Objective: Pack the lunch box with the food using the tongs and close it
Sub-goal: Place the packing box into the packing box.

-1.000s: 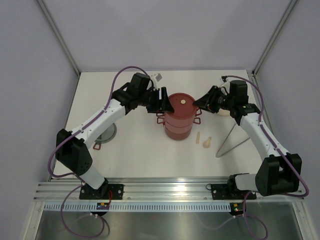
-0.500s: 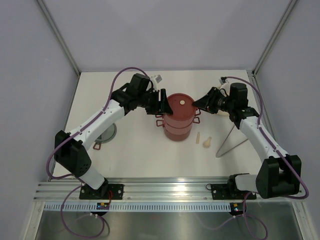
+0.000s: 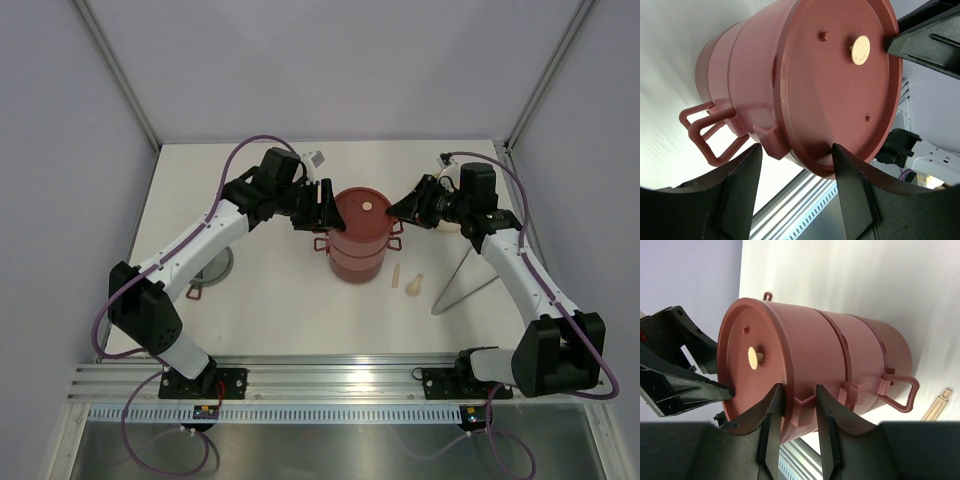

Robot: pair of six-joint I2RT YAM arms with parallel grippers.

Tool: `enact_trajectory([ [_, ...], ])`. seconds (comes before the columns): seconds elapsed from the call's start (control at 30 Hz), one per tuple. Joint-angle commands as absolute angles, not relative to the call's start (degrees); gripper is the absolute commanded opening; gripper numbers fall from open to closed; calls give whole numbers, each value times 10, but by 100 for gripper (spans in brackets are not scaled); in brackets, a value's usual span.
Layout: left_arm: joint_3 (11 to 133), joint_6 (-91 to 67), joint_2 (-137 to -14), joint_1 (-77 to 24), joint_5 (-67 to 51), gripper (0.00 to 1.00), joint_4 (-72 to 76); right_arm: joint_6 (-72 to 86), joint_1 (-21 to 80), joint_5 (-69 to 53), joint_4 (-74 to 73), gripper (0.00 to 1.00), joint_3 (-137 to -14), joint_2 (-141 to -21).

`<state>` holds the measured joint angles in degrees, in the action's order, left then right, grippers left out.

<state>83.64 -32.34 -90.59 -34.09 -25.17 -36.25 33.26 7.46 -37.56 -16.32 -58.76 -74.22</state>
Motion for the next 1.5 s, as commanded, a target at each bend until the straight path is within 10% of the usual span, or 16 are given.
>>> enact_trajectory([
  [0.0, 860, -309, -880, -346, -265, 60, -375, 281, 77, -364, -282, 0, -613, -763],
  [0.7, 871, -308, -871, -347, -263, 59, -380, 251, 77, -336, -344, 2, -651, -794],
  [0.93, 899, -294, -866, -346, -246, 60, -404, 245, 76, -294, -385, 64, -692, -769],
  [1.07, 930, -278, -863, -346, -215, 65, -430, 232, 77, -261, -421, 70, -754, -745],
  [1.23, 961, -263, -855, -330, -192, 63, -459, 233, 79, -252, -440, 68, -808, -731],
  [1.47, 931, -262, -831, -242, -206, 59, -462, 256, 134, -229, -422, 18, -843, -740],
])
